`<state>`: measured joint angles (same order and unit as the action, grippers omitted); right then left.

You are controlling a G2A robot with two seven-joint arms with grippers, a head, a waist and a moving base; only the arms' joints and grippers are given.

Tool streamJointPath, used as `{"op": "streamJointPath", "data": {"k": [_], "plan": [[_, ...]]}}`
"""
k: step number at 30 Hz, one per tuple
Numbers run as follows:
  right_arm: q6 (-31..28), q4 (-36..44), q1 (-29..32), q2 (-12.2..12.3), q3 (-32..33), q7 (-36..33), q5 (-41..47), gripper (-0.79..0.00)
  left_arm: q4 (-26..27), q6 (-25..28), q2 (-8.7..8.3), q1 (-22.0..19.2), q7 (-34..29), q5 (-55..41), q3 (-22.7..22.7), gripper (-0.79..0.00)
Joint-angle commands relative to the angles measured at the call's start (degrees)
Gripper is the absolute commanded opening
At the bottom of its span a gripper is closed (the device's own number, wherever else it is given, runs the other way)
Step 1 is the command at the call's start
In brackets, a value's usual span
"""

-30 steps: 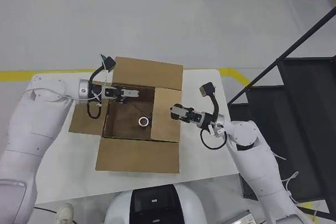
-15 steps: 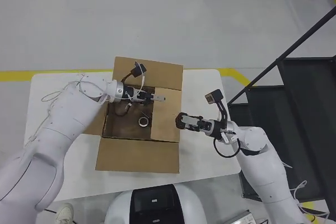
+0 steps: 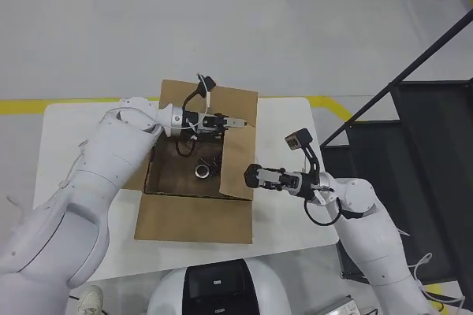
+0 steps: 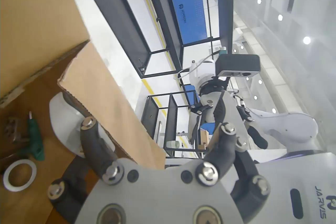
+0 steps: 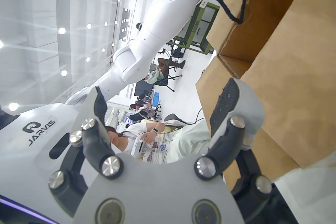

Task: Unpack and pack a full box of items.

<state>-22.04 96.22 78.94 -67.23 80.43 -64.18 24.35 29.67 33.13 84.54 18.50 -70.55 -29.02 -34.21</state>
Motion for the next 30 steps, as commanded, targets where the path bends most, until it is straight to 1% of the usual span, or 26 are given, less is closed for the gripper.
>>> {"op": "streamJointPath", "data": {"k": [1, 5, 11, 14, 20, 22, 26, 28, 30], "plan": [[-0.4, 0.4, 0.0, 0.1, 0.0, -1.0, 1.1, 0.0, 0.6, -0.7, 0.54, -0.2, -1.3, -1.0, 0.0, 0.0], [-1.4, 1.9, 0.6, 0.4, 0.5, -3.0, 3.3, 0.0, 0.7, -1.2, 1.91, -0.8, -1.6, -1.6, 0.6, 0.0], [-1.7, 3.0, 1.5, 0.8, 1.1, -4.2, 4.3, 0.0, -1.3, -1.8, 5.21, -1.1, 0.9, -3.0, 1.9, 0.0], [-1.4, 3.4, 1.7, 1.0, 1.3, -3.9, 3.9, 0.0, -2.6, -2.2, 6.74, -1.3, -0.1, -4.8, 2.0, 0.0], [1.8, 4.0, 2.9, 1.5, 2.4, -1.0, 0.8, 0.0, -5.7, -2.8, 9.27, -1.7, -3.0, -7.3, 2.1, 0.0], [2.8, 4.2, 3.3, 1.7, 3.1, 0.1, -0.4, 0.0, -6.8, -2.9, 9.96, -1.8, -3.5, -7.5, 2.1, 0.0], [7.1, 4.1, 4.8, 2.1, 5.5, 4.7, -4.6, 0.0, -8.6, -3.3, 10.97, -2.1, -3.9, -7.6, 2.0, 0.0], [8.7, 4.1, 5.7, 2.3, 6.5, 6.6, -5.6, 0.0, -9.5, -3.1, 11.1, -2.6, -3.7, -7.8, 1.6, 0.0], [9.6, 4.4, 6.6, 2.5, 7.4, 7.7, -6.0, 0.0, -10.4, -2.2, 10.82, -3.3, -2.8, -7.4, 1.0, 0.0]]}}
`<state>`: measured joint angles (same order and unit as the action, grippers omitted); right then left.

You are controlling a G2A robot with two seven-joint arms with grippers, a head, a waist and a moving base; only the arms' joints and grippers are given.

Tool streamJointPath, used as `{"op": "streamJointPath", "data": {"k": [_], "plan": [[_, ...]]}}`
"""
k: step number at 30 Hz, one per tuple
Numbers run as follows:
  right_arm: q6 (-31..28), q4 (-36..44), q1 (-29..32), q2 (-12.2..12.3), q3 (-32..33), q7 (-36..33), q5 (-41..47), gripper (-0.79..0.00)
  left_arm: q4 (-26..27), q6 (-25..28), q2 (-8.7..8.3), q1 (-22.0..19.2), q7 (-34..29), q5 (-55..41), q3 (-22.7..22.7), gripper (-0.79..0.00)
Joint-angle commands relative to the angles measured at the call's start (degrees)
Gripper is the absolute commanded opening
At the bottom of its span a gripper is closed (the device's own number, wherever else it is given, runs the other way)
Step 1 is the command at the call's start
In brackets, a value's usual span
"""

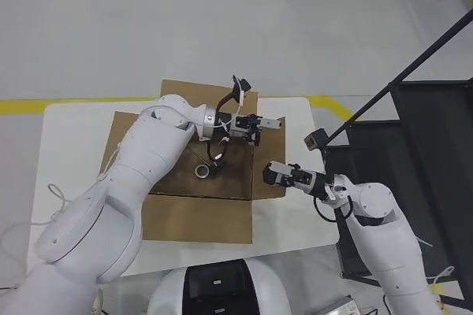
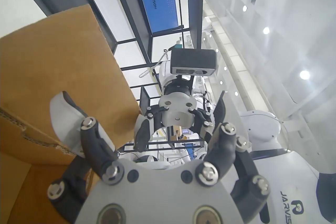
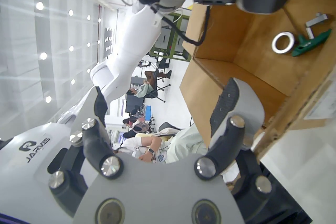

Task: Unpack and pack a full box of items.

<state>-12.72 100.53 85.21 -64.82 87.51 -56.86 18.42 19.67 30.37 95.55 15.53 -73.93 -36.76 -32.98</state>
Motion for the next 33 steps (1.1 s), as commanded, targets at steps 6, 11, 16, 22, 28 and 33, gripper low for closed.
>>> {"op": "streamJointPath", "data": {"k": [6, 11, 16, 22, 28, 33], "plan": [[4.5, -1.8, 1.5, 0.4, 1.0, 3.6, -2.9, 0.0, -1.7, 3.7, -2.96, -1.9, 3.7, 2.0, -2.7, 0.0], [7.7, -6.9, -1.1, 0.3, -1.9, 5.9, -5.8, 0.0, -0.7, 4.7, -6.84, -2.3, 4.8, 4.5, -4.8, 0.0], [9.2, -10.8, -4.7, -0.2, -6.4, 7.8, -8.1, 0.0, 1.5, 6.5, -10.97, -0.9, 6.5, 7.0, -7.1, 0.0], [8.7, -14.3, -8.6, -0.6, -10.4, 7.1, -8.4, 0.0, 3.1, 9.4, -16.02, 1.3, 9.4, 8.3, -11.3, 0.0], [7.6, -17.0, -11.6, -1.0, -13.0, 6.4, -8.0, 0.0, 4.3, 11.1, -20.57, 4.0, 13.2, 9.6, -16.4, 0.0], [5.6, -16.3, -11.7, -0.9, -12.4, 7.8, -7.9, 0.0, 6.7, 8.5, -23.06, 5.7, 26.9, 19.4, -17.7, 0.0]]}}
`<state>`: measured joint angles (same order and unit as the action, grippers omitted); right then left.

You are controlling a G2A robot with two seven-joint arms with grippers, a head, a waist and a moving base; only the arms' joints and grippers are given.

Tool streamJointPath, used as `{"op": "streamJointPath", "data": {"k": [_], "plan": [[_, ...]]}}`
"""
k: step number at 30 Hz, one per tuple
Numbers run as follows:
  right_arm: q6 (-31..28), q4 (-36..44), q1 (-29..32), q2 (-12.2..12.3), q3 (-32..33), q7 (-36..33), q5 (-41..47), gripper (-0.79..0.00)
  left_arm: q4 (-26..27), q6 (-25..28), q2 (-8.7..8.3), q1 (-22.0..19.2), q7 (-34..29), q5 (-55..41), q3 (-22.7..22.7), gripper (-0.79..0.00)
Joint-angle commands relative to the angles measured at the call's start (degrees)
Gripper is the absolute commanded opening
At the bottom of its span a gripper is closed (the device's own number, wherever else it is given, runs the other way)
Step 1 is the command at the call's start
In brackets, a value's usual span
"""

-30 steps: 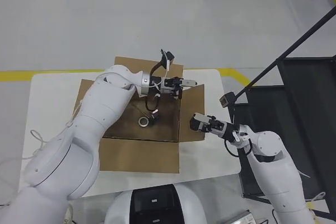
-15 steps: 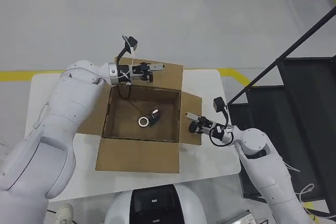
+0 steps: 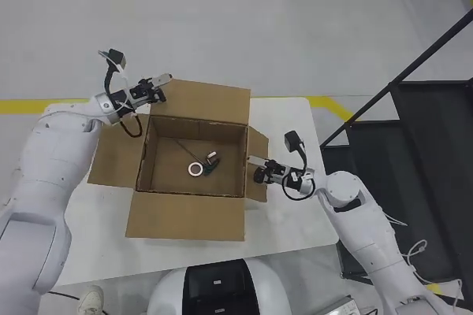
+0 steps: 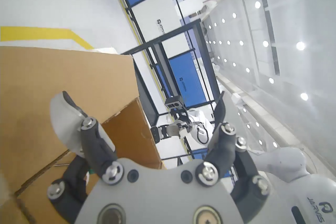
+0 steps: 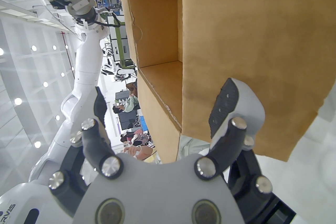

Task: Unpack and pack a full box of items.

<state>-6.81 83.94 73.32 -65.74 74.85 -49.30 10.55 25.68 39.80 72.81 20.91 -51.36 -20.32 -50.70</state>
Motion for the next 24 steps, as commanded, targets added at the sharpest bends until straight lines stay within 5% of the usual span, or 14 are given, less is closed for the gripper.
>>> {"op": "streamJointPath", "data": {"k": [1, 5, 11, 18, 24], "plan": [[-0.6, 0.7, 0.4, 0.1, 0.6, 0.6, -0.2, 0.0, 1.9, -2.0, -0.56, 1.0, 7.1, 4.6, 0.0, 0.0], [-1.2, 2.3, 1.0, 0.3, 1.3, 1.6, -0.7, 0.0, 5.1, -6.5, -1.95, 3.2, 16.6, 10.7, -1.2, 0.0], [-0.8, 3.0, 0.3, 0.3, 0.3, 1.4, -0.9, 0.0, 10.7, -13.4, -3.96, 6.4, 21.5, 17.6, -3.1, 0.0], [-1.2, 2.5, -1.1, 0.3, -0.9, 0.5, -0.6, 0.0, 17.3, -21.2, -6.39, 9.5, 11.7, 20.2, -6.0, 0.0], [-1.9, 1.3, -2.2, 0.2, -1.9, -0.5, 0.4, 0.0, 24.3, -26.7, -8.74, 13.9, 9.9, 24.0, -9.7, 0.0]]}}
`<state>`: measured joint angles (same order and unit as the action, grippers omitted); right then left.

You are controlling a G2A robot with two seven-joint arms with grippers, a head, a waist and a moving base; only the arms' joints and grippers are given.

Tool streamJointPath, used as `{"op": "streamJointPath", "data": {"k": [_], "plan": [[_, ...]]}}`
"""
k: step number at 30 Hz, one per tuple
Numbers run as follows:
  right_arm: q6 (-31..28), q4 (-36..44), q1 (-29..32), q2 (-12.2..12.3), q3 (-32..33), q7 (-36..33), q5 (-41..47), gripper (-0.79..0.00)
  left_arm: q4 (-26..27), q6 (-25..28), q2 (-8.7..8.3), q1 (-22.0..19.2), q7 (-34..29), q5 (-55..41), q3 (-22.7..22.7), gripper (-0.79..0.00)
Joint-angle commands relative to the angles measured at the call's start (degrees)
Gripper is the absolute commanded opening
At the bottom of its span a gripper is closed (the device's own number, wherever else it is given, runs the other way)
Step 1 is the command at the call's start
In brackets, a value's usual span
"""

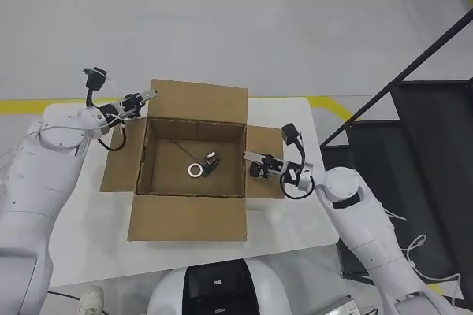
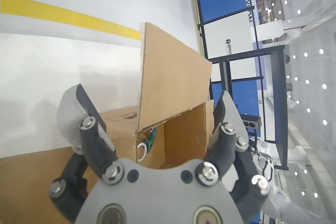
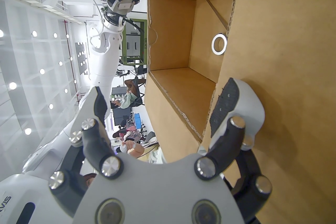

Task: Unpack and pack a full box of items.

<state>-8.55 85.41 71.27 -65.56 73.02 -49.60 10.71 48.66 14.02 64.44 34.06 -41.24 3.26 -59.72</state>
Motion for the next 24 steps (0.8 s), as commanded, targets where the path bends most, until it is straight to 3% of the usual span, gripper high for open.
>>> {"op": "streamJointPath", "data": {"k": [1, 9, 16, 21, 24], "plan": [[-0.4, -0.5, -0.3, 0.0, -0.2, -0.2, 0.4, 0.0, 2.7, -1.6, -0.79, 1.6, -0.1, 0.9, -1.6, 0.0], [-1.6, -1.6, -1.2, 0.0, -0.8, -1.0, 1.2, 0.0, 15.6, -7.9, -3.79, 9.3, -4.1, 0.3, -9.6, 0.0], [-4.3, 1.2, -2.9, 0.0, -1.8, -2.6, 0.4, 0.0, 25.1, -4.1, -4.87, 15.9, -2.0, -6.5, -15.9, 0.0], [-0.1, 5.6, -7.3, -0.2, -5.0, -4.6, -4.4, 0.0, 26.8, 0.5, -4.73, 16.8, -6.5, -12.4, -15.7, 0.0], [7.1, 7.6, -10.7, -0.7, -8.6, -4.8, -8.8, 0.0, 24.7, 1.2, -4.62, 15.1, -10.8, -12.1, -14.1, 0.0]]}}
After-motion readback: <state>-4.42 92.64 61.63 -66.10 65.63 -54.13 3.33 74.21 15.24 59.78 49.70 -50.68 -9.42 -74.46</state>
